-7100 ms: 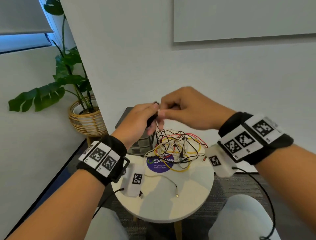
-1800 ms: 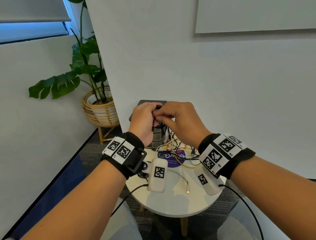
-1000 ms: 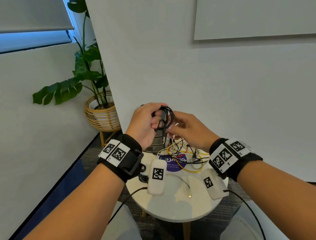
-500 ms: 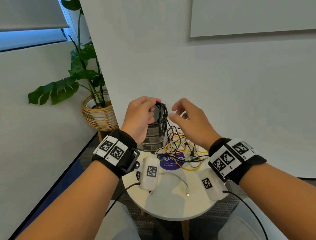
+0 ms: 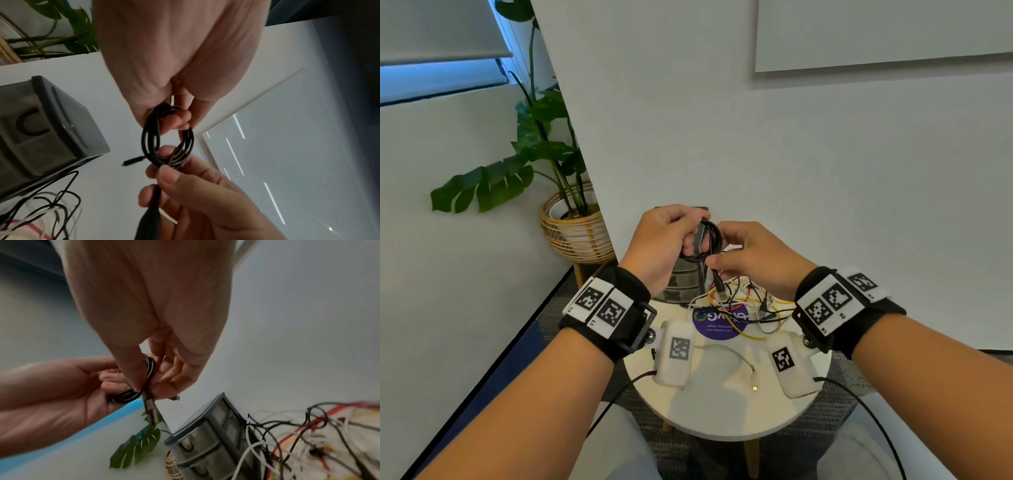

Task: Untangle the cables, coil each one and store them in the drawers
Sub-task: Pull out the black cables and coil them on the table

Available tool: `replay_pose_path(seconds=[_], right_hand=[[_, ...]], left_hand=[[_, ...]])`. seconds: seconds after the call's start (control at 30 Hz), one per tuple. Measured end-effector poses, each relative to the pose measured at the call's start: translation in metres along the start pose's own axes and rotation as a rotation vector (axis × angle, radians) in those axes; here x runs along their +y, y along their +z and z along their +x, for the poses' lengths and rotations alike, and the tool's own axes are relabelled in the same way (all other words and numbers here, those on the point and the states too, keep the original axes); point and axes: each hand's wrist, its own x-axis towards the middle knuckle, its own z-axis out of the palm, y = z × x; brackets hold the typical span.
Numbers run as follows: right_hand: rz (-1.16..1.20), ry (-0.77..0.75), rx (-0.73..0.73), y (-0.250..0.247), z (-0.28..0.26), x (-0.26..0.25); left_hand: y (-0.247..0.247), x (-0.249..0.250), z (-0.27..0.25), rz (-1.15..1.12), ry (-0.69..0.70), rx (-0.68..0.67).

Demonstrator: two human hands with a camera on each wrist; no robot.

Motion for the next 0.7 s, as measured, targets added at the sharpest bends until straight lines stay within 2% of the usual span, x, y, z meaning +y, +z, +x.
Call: replay_pose_path(seconds=[0.17, 0.37, 0.47, 0.57, 0.7], right_hand=[[-0.135, -0.005, 0.045, -0.003, -0.001, 0.003], [0.001, 0.063, 0.027, -0.01, 0.007, 0.005], [-0.111, 0.016, -0.057, -0.006, 0.004, 0.003], [-0.271, -0.089, -0.023, 0.0, 0.006, 0.011], [-0.357, -0.109, -0.027, 0.001, 0.0, 0.024]], left_hand=[[0.003, -0.007, -0.002, 0.048, -0.04, -0.025], [0.001, -0.009, 0.002, -0.039, -0.094, -0.004], [0.0, -0.007, 0.002, -0.102, -0.109, -0.023], [0.0, -0.002, 0.0, -0.085, -0.088, -0.036], [-0.006, 0.002, 0.002, -0.089, -0.049, 0.004]])
